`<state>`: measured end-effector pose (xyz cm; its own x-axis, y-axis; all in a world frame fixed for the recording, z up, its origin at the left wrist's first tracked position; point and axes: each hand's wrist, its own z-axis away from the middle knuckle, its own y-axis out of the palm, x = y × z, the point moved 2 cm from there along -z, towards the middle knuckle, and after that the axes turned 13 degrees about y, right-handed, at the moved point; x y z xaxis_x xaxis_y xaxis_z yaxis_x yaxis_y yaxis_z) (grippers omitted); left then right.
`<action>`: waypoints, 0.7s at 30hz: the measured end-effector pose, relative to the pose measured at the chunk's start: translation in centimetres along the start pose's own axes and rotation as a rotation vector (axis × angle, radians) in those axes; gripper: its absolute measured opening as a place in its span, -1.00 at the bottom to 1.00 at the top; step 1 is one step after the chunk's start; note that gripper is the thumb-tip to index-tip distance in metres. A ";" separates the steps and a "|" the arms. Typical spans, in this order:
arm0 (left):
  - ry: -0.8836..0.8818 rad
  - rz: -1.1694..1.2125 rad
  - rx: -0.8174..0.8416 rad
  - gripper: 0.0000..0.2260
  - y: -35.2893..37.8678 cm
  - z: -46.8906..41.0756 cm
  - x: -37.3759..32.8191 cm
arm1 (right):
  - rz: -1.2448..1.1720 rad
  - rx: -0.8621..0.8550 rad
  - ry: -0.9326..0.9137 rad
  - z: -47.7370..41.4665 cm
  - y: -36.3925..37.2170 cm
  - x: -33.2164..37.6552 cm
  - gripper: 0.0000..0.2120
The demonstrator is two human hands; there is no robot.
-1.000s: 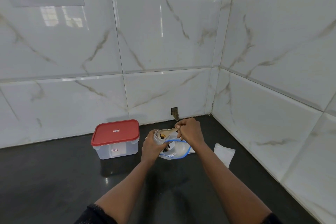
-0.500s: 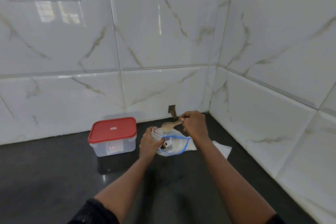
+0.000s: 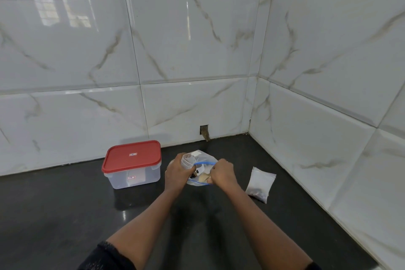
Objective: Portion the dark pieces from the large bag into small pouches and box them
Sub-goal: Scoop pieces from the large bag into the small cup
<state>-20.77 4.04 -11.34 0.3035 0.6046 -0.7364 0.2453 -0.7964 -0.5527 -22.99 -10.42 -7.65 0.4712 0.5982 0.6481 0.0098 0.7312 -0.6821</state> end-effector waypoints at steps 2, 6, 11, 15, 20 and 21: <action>0.029 -0.028 0.009 -0.60 -0.2 -0.1 -0.1 | 0.000 0.006 0.014 0.2 1.1 0.1 -0.75; 0.063 -0.087 0.021 -0.63 -0.4 -0.4 0.0 | -0.033 -0.042 0.097 -0.1 1.9 0.3 -0.67; 0.104 -0.111 0.025 -0.64 -0.8 -0.7 0.1 | -0.106 -0.042 0.157 -1.0 2.4 1.0 -0.66; 0.139 -0.117 0.035 -0.67 -1.1 -1.0 -0.1 | -0.168 -0.015 0.213 -2.0 2.9 1.5 -0.65; 0.186 -0.134 0.080 -0.64 -1.5 -1.5 -0.2 | -0.312 0.049 0.296 -3.4 3.9 1.9 -0.68; 0.191 -0.136 0.082 -0.63 -1.6 -1.6 -0.2 | -0.332 0.064 0.321 -3.4 4.0 2.0 -0.69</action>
<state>-19.74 5.20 -9.74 0.4431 0.6918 -0.5702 0.2224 -0.7010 -0.6776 -18.99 -7.41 -10.25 0.7009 0.2037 0.6835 0.1565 0.8910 -0.4261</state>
